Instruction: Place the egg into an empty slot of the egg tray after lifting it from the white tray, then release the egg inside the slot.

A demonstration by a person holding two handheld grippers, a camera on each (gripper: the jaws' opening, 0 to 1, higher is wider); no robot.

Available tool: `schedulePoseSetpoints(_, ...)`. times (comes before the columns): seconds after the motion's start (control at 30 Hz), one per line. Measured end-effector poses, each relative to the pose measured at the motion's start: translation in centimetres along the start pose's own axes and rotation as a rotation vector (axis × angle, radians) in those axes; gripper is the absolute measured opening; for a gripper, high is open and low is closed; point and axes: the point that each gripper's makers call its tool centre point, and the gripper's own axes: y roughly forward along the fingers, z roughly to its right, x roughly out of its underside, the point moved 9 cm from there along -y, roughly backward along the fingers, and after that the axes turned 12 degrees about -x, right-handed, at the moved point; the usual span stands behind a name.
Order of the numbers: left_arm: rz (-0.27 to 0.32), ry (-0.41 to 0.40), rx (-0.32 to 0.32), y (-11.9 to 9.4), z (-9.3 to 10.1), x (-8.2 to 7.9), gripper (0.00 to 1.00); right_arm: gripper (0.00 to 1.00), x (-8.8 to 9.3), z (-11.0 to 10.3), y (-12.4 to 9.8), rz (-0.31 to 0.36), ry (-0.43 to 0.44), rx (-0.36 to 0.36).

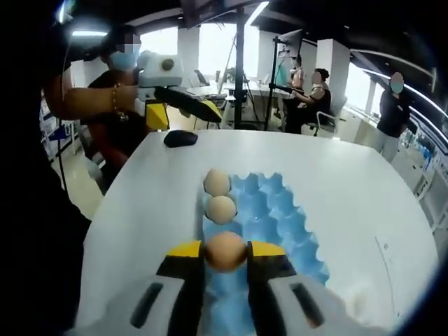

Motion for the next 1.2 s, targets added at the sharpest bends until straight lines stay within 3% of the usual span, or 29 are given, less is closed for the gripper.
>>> schedulePoseSetpoints(1.2,0.002,-0.01,0.003,0.0,0.0,0.1,0.44,0.23,0.4,0.8,3.1,-0.068,-0.027,-0.044)
